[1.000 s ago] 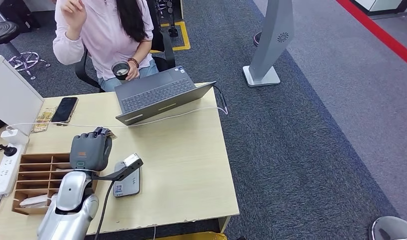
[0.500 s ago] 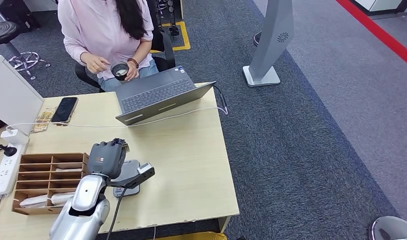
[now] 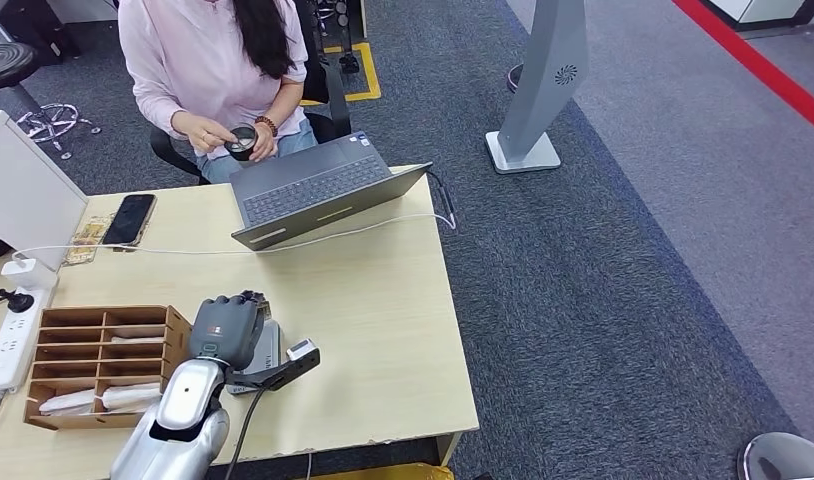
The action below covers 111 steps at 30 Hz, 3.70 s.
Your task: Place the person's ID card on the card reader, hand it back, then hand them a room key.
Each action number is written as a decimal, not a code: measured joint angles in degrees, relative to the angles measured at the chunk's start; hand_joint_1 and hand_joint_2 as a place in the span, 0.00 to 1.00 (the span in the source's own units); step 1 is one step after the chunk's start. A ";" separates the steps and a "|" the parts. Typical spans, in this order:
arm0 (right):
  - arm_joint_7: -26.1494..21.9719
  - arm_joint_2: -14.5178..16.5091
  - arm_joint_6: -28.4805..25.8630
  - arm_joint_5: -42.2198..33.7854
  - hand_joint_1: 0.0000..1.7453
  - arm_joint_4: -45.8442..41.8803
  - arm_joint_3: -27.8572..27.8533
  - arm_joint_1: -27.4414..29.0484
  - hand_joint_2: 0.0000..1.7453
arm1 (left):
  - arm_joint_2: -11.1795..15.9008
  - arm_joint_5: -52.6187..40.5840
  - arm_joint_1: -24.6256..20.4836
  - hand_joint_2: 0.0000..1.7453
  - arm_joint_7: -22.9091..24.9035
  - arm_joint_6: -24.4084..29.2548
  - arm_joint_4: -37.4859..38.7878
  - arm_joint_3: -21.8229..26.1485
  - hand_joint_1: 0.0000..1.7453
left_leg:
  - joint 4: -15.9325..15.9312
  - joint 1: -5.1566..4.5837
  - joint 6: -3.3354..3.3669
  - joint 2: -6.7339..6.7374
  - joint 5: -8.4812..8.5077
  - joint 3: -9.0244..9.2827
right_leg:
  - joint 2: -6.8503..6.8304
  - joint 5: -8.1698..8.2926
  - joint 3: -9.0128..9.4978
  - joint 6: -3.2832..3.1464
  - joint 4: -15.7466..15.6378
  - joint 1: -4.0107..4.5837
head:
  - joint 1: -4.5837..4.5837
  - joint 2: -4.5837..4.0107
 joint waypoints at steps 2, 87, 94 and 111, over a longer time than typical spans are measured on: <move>0.00 0.00 0.00 0.00 0.00 0.00 0.00 0.00 1.00 | -0.01 0.01 0.19 1.00 0.07 0.01 -0.01 -0.10 1.00 | 0.00 0.00 0.00 0.00 0.00 0.00 | 0.00 0.00 0.00 0.00 0.00 0.00 | -0.01 0.00; 0.87 0.09 0.02 0.72 0.00 0.23 4.68 -0.58 1.00 | 9.29 -1.61 -21.41 1.00 -0.11 13.95 -2.15 12.50 0.00 | 0.00 0.28 -0.20 0.09 0.13 -0.08 | 0.10 0.14 -0.10 -0.24 0.01 0.30 | 0.01 0.00; 0.96 0.09 -0.04 -0.10 0.00 0.28 4.79 -0.60 1.00 | 8.22 -1.06 -19.92 1.00 -0.56 13.89 -3.33 12.33 0.00 | -0.01 0.29 -0.20 0.10 0.13 -0.07 | 0.11 0.14 -0.11 -0.25 0.01 0.30 | 0.00 0.00; -1.45 0.43 -2.71 -7.30 0.00 0.28 2.22 0.30 1.00 | 9.28 6.73 17.11 1.00 -8.73 18.68 -43.01 4.66 0.00 | -0.05 0.29 -0.22 0.28 -0.17 -0.08 | 0.28 -0.09 -0.14 -0.22 -0.01 0.29 | 0.01 0.00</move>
